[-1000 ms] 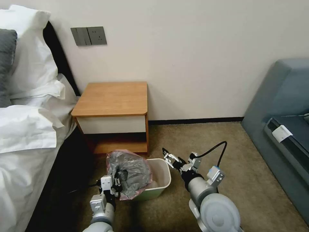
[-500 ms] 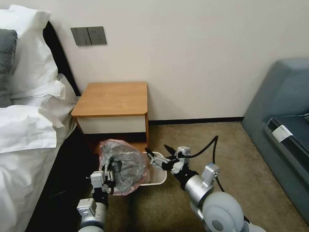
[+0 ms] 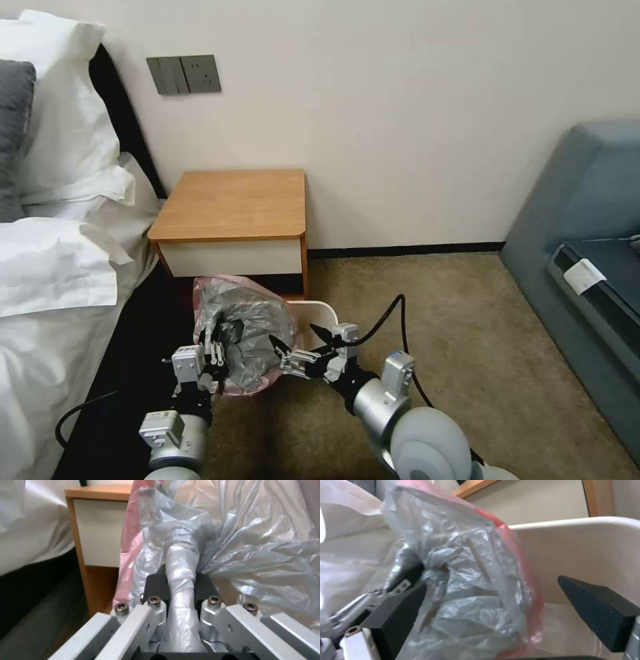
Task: Pick up the garbage bag from the table and place it over the trash can.
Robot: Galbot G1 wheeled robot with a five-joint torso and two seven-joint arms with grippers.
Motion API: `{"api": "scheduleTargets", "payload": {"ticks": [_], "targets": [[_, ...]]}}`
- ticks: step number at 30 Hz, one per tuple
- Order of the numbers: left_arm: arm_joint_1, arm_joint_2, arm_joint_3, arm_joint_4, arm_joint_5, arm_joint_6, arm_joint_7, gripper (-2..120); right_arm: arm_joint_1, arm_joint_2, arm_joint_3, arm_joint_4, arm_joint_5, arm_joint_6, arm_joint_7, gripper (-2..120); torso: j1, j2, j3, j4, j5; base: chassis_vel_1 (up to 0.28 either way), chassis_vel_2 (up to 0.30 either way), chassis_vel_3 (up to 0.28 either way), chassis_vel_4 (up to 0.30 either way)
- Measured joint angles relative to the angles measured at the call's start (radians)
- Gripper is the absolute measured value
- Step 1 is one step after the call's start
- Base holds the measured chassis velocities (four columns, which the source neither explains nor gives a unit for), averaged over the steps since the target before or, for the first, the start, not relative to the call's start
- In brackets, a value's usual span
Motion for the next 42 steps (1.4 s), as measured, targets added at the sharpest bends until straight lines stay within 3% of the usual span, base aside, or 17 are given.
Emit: {"api": "scheduleTargets", "payload": {"ticks": [4,9,32,42], "targets": [[0.004,0.001,-0.003,-0.009,0.001,-0.002,0.009,9,0.029,0.017,-0.008,-0.030,-0.006,0.006,-0.006,100,0.000,0.000,0.000,0.0000,0.0000,0.000,0.000,0.000,0.000],[0.008,0.001,-0.006,-0.016,0.001,-0.003,0.015,9,0.063,0.028,-0.016,-0.066,-0.008,0.019,-0.011,86,0.000,0.000,0.000,0.0000,0.0001,0.000,0.000,0.000,0.000],[0.003,-0.007,-0.009,-0.005,0.003,0.000,0.021,9,0.065,0.028,-0.020,-0.069,-0.007,0.050,-0.061,0,0.000,0.000,0.000,0.0000,0.0000,0.000,0.000,0.000,0.000],[-0.001,-0.005,-0.026,0.011,0.000,0.004,0.021,9,0.074,-0.011,0.028,-0.009,0.000,0.052,-0.069,0,0.000,0.000,0.000,0.0000,0.0001,0.000,0.000,0.000,0.000]]}}
